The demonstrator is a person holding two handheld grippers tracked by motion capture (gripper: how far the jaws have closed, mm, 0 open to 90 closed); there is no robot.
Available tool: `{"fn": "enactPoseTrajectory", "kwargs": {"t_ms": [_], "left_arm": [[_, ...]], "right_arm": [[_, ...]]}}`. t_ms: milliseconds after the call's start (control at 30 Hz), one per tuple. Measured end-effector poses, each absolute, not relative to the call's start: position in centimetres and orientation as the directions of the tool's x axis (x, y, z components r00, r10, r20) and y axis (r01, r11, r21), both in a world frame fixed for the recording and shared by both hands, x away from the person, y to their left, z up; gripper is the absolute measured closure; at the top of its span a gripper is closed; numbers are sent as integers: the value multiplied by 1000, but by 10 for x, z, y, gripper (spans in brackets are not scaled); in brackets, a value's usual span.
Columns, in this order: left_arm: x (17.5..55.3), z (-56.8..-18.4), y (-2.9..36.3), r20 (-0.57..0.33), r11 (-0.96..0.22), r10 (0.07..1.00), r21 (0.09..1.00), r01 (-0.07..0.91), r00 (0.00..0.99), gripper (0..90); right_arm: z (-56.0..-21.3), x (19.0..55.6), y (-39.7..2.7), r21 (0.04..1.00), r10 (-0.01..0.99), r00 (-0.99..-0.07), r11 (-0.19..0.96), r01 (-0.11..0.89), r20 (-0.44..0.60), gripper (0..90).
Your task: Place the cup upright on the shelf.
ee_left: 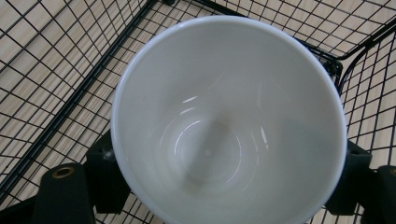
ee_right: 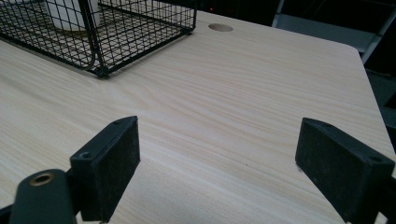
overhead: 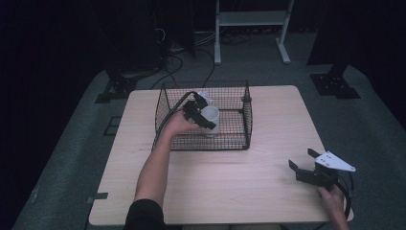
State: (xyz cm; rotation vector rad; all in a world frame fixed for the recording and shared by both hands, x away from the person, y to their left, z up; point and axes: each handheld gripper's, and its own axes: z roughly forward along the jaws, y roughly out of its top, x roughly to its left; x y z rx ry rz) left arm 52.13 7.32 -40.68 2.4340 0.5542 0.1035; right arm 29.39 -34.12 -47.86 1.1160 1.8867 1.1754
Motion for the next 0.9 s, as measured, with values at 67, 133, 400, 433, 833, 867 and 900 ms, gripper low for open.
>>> {"fn": "enactPoseTrajectory", "kwargs": {"t_ms": [67,133,400,433,833,867,900], "left_arm": [[521,-407,73,-57,-713,413,600,362,909,206],[520,-407,73,-52,-715,412,600,358,910,205],[519,-407,76,-75,-703,424,601,380,903,182],[519,-406,76,-69,-704,424,602,376,903,168],[511,-389,82,-34,-670,436,655,350,899,83],[510,-387,82,-28,-668,436,659,344,900,83],[510,-385,82,-27,-665,434,665,341,900,82]], "right_arm": [[-478,294,-341,917,898,-432,237,322,-80,131],[-478,294,-341,917,898,-433,237,321,-80,131],[-479,294,-342,917,897,-436,235,322,-76,131],[-479,294,-342,917,897,-436,234,322,-76,131],[-478,293,-342,919,899,-431,231,320,-76,131],[-478,293,-342,919,899,-430,231,320,-76,131],[-478,293,-342,919,899,-431,231,319,-77,131]]}}
